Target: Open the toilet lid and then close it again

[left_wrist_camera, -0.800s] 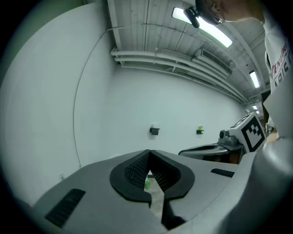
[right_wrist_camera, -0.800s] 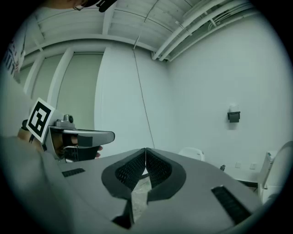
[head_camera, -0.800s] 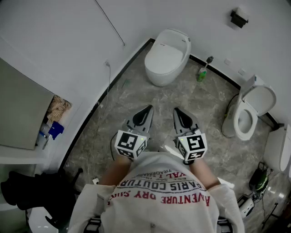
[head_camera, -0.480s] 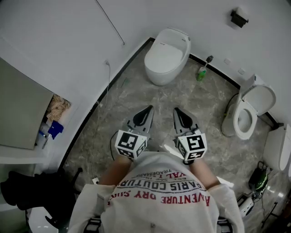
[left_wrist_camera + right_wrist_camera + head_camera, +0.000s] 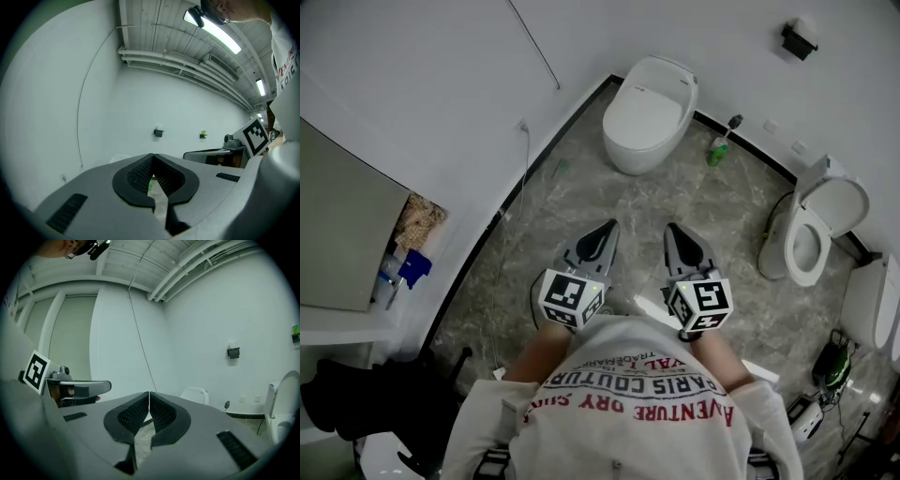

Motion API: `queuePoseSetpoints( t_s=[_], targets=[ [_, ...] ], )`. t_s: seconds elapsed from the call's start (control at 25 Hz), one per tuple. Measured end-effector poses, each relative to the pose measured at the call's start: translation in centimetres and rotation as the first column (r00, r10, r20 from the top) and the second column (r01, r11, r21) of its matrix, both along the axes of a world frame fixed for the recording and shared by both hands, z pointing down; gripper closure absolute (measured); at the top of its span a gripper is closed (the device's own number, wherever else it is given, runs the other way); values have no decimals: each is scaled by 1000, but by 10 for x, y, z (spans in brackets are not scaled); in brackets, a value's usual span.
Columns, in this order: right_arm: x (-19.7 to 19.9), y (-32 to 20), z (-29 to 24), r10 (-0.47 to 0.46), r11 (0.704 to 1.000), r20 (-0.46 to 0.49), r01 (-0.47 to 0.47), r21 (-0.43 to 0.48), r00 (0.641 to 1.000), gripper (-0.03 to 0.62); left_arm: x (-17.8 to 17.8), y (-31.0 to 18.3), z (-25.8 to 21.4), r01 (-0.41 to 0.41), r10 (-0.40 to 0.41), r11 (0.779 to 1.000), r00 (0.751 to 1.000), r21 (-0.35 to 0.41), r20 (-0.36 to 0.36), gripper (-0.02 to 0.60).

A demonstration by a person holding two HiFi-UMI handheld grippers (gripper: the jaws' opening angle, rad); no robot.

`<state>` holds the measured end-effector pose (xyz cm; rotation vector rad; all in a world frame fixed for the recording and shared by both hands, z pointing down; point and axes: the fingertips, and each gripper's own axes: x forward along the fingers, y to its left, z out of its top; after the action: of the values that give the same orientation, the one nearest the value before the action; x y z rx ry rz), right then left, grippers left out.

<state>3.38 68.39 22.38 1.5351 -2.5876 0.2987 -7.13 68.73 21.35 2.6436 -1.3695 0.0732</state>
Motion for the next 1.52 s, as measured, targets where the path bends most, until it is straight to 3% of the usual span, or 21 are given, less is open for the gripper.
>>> queuePoseSetpoints(
  t_s=[0.32,0.68,1.04,1.28,1.52],
  targets=[
    [-74,-11,8,-3,1000,-11,3,-4,1000,577,-76,-18,13,22,-23,999,1000,-31,-16,574],
    [-109,-61,33,-41,997,-32,39,-61,999,577,-130,-65,40,125,-129,988,991,-91,-37,574],
    [-112,-195,48,-102,990,12,103,-98,995,577,-135,-181,50,202,-205,972,979,-118,-16,574],
    [-100,-299,55,-112,986,32,116,-121,993,577,-117,-285,51,191,-192,974,981,-121,4,574],
    [-89,-372,65,-115,984,38,119,-134,993,577,-104,-359,53,185,-185,976,983,-116,16,574]
  ],
)
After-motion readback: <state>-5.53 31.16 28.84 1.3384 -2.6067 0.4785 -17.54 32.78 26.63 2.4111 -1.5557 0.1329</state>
